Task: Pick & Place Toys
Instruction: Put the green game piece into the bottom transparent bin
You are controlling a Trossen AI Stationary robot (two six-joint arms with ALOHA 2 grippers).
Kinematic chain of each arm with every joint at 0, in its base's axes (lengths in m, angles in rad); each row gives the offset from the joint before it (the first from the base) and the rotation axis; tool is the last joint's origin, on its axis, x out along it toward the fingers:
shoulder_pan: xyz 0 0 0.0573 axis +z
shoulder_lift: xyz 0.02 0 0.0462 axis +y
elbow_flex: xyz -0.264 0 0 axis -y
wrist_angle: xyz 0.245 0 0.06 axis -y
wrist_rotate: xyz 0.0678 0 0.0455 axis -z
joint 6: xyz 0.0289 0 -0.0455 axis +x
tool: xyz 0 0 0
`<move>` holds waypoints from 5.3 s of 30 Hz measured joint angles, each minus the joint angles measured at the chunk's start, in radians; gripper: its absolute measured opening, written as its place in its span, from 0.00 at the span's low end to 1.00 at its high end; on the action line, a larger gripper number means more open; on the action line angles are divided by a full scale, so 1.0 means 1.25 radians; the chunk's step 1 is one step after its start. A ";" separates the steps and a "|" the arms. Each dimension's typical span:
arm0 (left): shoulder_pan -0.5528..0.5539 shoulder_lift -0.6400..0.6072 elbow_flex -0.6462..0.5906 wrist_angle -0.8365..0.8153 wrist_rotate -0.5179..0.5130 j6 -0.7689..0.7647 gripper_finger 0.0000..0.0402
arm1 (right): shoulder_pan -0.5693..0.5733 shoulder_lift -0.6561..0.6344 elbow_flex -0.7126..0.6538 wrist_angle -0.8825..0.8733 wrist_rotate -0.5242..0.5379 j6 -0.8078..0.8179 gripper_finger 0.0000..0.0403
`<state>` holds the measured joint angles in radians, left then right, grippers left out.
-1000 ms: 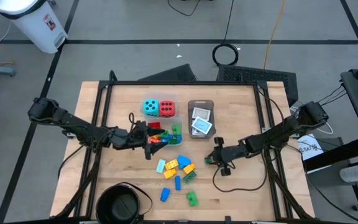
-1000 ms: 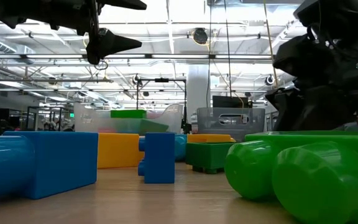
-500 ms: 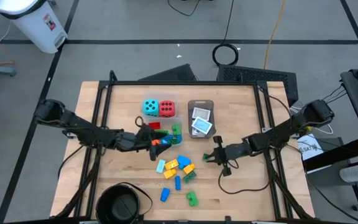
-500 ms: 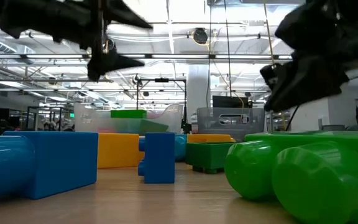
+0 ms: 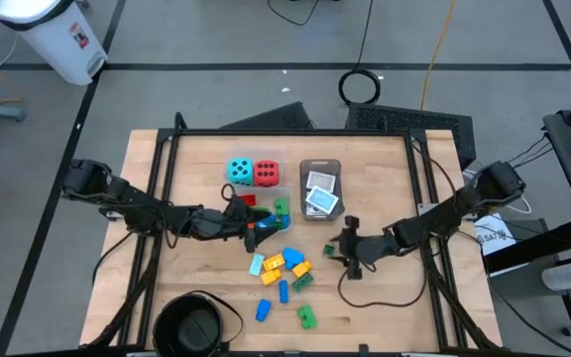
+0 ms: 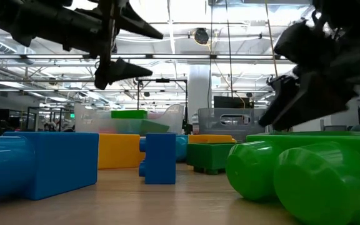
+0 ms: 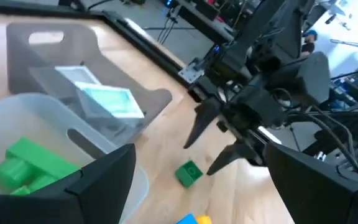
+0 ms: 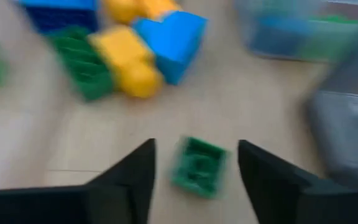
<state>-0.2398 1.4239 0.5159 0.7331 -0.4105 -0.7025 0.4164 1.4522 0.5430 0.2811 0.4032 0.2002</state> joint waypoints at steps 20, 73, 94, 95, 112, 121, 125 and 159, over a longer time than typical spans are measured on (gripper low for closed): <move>0.005 0.000 0.000 0.034 0.022 0.056 0.90 | -0.052 0.145 0.001 0.098 -0.140 0.096 0.59; 0.031 0.417 0.463 -0.065 0.168 0.058 0.42 | 0.120 0.046 0.128 0.221 0.388 -0.577 0.33; 0.046 0.086 0.065 -0.114 -0.071 -0.020 0.25 | 0.152 0.045 0.128 0.257 0.483 -0.464 0.67; 0.050 0.090 0.054 -0.112 -0.071 -0.039 0.26 | 0.146 0.045 0.128 0.257 0.459 -0.450 0.67; 0.072 0.158 0.050 -0.057 -0.067 -0.093 0.56 | 0.059 0.045 0.128 0.212 0.041 -0.199 0.65; 0.073 0.089 0.050 -0.006 -0.018 -0.082 0.57 | 0.043 0.130 0.138 0.181 -0.166 -0.097 0.63; 0.073 0.089 0.050 -0.005 -0.017 -0.046 0.57 | 0.043 0.202 0.179 0.174 -0.247 -0.092 0.61; 0.072 0.089 0.050 -0.020 0.015 -0.032 0.57 | 0.016 0.317 0.376 -0.159 -0.555 -0.006 0.33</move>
<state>-0.1501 1.5345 0.5785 0.7087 -0.3920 -0.7421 0.4363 1.8481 1.0126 0.0827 -0.2906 0.1925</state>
